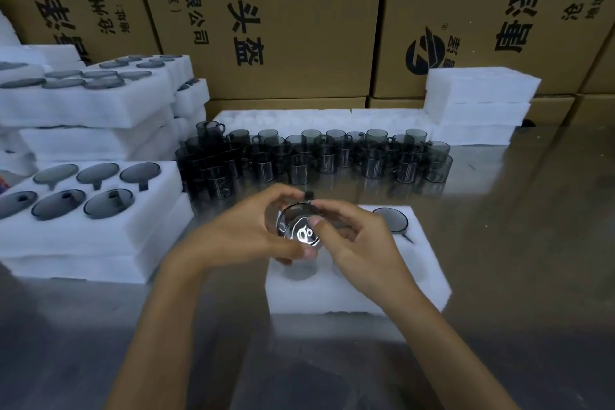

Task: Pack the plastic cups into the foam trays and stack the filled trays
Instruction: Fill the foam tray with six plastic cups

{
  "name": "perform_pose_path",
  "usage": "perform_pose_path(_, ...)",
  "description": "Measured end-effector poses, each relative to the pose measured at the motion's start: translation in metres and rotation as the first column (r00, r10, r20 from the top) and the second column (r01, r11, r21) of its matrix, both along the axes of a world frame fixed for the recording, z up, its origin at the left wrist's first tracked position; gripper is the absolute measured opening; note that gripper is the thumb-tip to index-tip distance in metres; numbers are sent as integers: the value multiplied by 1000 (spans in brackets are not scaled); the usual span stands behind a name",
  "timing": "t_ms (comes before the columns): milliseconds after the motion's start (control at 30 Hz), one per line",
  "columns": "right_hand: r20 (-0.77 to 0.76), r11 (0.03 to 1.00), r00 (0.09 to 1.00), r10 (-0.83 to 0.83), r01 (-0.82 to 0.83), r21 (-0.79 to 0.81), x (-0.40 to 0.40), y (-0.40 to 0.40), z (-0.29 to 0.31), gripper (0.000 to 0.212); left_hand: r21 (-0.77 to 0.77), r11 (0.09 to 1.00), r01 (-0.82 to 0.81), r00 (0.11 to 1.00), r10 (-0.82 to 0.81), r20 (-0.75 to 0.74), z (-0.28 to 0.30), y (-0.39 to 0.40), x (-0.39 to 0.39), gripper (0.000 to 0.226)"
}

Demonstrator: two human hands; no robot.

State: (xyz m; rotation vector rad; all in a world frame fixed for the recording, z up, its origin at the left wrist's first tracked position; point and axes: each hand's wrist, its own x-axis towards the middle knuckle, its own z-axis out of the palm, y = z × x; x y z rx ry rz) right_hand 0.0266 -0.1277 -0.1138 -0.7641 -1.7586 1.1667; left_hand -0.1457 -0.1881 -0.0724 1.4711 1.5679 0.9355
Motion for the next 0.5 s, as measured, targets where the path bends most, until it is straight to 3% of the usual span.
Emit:
perform_pose_path(167,100,995,995,13,-23,94,-9,-3,-10,19,-130,992,-5,978,31,205,2,-15,-21,51)
perform_pose_path(500,282,990,959,41,-76,115,-8,7,-10,20,-146,989,17,982,11,191,-8,-8,-24,53)
